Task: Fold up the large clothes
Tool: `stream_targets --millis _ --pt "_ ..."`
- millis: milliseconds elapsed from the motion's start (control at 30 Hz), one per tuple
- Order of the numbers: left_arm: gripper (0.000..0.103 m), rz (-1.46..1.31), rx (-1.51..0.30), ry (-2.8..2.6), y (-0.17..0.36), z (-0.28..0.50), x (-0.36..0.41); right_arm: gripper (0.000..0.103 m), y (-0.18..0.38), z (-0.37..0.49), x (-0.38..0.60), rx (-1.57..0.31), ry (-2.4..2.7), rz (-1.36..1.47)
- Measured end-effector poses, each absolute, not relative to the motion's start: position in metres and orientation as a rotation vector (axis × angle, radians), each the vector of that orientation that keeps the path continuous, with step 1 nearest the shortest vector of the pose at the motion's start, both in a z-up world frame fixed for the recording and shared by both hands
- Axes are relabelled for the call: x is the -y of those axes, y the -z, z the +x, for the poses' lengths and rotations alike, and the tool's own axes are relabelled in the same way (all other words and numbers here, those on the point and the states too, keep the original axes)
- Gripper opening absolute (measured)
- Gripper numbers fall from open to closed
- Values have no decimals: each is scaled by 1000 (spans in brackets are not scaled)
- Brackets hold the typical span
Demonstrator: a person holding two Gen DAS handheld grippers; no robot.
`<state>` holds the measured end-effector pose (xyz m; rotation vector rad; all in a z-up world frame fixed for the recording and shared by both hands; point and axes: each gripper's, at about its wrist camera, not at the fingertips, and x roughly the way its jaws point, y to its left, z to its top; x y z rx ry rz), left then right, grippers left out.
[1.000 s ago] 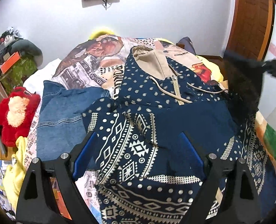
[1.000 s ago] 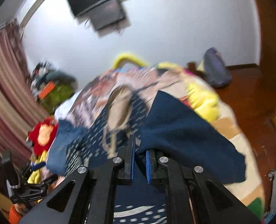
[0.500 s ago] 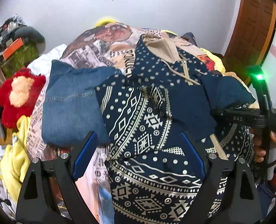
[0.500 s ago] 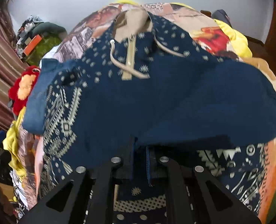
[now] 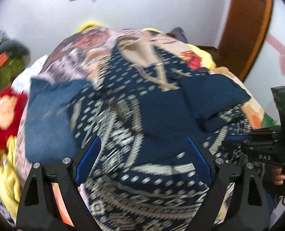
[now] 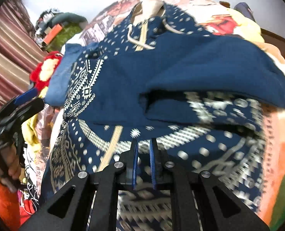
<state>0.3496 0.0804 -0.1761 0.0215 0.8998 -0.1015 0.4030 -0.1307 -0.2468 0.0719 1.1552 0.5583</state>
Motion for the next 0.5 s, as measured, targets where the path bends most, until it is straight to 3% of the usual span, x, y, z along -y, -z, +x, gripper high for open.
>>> stream_targets --millis 267,500 --pt "89 143 -881 302 164 403 34 8 202 395 241 -947 -301 33" --pt "89 272 -952 470 198 449 154 8 192 398 330 -892 -102 87"
